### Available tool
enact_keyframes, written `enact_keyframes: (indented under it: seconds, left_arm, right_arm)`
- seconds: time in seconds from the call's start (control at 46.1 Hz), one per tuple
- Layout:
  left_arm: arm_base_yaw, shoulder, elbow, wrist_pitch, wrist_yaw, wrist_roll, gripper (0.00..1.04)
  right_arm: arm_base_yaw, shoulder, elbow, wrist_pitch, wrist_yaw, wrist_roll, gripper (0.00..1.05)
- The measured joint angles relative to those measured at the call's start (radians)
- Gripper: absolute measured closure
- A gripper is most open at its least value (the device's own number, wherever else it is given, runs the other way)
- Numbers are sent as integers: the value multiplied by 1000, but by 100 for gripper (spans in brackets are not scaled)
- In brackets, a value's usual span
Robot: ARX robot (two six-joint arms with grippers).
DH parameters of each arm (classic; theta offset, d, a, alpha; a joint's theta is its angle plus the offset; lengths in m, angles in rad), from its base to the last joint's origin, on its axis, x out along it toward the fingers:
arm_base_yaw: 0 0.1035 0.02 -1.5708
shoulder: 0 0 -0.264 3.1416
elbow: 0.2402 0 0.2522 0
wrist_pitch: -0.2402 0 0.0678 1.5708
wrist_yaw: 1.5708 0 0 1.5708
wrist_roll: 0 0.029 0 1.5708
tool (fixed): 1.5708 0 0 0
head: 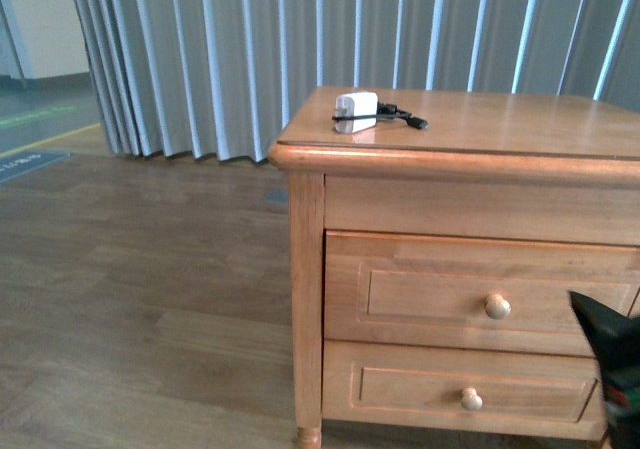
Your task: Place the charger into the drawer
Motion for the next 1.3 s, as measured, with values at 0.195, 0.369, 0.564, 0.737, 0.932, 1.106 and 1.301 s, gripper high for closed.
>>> enact_keyframes:
  seconds: [0.195, 0.369, 0.564, 0.737, 0.932, 1.106, 1.301]
  left_arm:
    - [0, 0, 0, 0, 0, 0, 6]
    - [0, 0, 0, 0, 0, 0, 6]
    - [0, 0, 0, 0, 0, 0, 6]
    - [0, 0, 0, 0, 0, 0, 6]
    - [0, 0, 0, 0, 0, 0, 6]
    - [0, 0, 0, 0, 0, 0, 6]
    - [0, 0, 0, 0, 0, 0, 6]
  right_arm:
    - [14, 385, 177, 140, 0, -8, 8]
    - [17, 587, 302, 167, 4, -7, 8]
    - [4, 747, 440, 170, 11, -4, 8]
    - [-23, 824, 530, 164, 11, -2, 8]
    - [-52, 895, 605, 156, 11, -1, 8]
    - [-72, 933, 636, 148, 15, 3, 8]
    - [-76, 951, 648, 145, 24, 5, 8]
